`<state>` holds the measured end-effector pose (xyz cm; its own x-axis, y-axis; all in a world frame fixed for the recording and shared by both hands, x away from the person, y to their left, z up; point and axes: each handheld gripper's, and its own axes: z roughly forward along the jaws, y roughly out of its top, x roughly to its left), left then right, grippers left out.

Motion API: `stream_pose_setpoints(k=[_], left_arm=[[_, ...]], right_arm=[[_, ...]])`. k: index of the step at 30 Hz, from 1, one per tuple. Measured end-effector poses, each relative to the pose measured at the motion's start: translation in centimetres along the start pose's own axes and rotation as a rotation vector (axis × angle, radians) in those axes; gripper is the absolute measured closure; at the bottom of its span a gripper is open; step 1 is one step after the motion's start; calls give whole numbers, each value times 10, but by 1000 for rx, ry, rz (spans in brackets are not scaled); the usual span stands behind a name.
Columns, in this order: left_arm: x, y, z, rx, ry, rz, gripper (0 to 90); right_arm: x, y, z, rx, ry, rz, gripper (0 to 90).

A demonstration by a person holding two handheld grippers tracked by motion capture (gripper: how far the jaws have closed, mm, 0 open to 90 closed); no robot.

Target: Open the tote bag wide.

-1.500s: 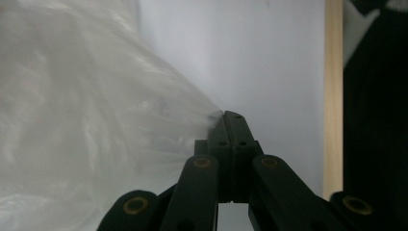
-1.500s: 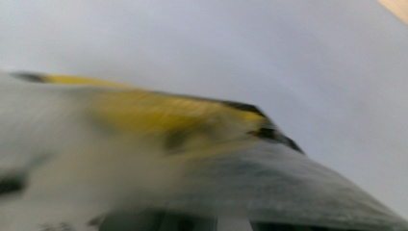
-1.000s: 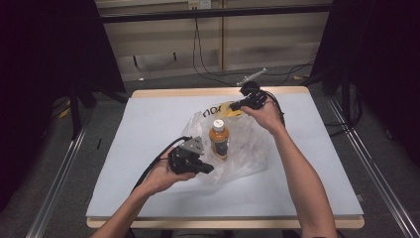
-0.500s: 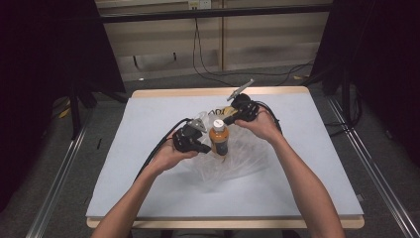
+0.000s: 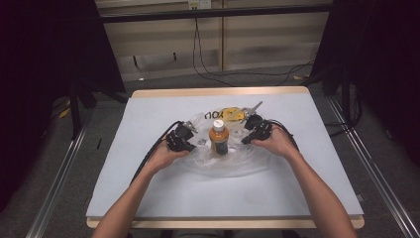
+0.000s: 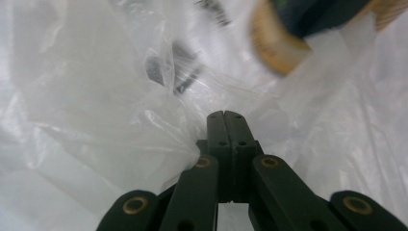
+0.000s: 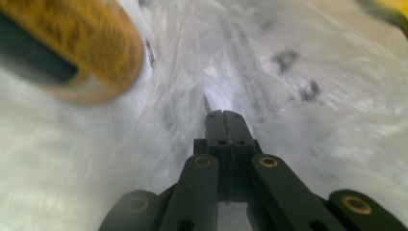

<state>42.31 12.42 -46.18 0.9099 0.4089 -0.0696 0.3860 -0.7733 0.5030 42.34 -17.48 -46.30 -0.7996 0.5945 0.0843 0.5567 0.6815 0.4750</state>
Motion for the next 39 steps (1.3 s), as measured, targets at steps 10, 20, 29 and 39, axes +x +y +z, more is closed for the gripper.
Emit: stream_pose_setpoints(k=[10, 20, 29, 39], left_arm=[[28, -24, -16, 5, 25, -49, 900], [40, -37, -23, -11, 27, -106, 900], [22, -24, -12, -34, -3, -27, 900], [6, -33, -12, -89, -53, -22, 900]], right_arm=[[-9, -48, -23, -57, 8, 47, 900], [-13, -86, -44, -74, -7, 51, 900], [-11, -68, -30, -114, -24, 91, 900], [1, -54, -17, -160, -4, 59, 900]])
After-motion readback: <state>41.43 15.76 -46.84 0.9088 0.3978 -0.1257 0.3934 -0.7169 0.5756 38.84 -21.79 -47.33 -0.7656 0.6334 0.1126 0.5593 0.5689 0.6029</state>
